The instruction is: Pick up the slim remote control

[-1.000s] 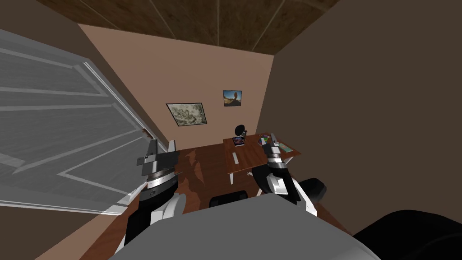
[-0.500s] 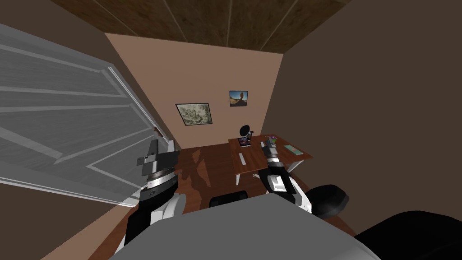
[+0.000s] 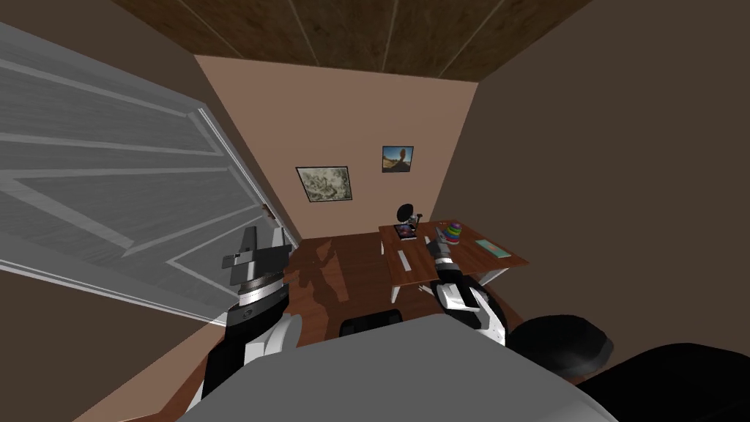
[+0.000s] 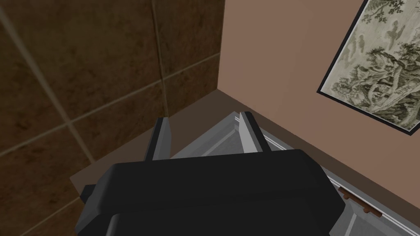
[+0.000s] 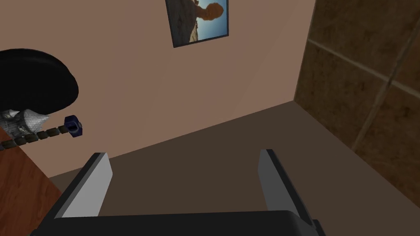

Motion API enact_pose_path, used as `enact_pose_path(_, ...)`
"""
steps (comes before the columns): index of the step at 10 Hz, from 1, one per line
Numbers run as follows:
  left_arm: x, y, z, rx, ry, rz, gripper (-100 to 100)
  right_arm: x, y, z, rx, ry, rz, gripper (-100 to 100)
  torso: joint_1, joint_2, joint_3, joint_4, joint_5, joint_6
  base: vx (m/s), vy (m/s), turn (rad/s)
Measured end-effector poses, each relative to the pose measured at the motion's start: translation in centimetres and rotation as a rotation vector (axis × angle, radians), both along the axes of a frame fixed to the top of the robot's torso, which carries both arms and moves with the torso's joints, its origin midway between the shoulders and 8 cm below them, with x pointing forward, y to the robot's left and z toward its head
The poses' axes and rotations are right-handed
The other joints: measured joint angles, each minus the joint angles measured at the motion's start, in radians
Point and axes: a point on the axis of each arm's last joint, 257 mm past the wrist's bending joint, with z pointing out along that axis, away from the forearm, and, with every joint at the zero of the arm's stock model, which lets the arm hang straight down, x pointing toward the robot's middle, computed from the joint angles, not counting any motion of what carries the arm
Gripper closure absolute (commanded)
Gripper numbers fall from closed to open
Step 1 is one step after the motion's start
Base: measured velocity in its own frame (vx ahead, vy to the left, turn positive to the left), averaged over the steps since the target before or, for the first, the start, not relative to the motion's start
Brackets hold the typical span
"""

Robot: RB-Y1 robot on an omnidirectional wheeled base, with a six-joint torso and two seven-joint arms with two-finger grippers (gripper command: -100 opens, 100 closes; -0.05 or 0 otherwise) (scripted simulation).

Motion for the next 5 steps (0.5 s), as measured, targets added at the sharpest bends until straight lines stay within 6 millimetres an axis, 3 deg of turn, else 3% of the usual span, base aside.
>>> enact_pose_path(5,0.0,0.0,0.0,0.0,0.0,0.0,0,0.3,-4.3,-6.0,0.096,0.134,-0.054,-100,0.001,-0.003,-0.001,0.0,0.0,0.0,0.066,0.096,0.044)
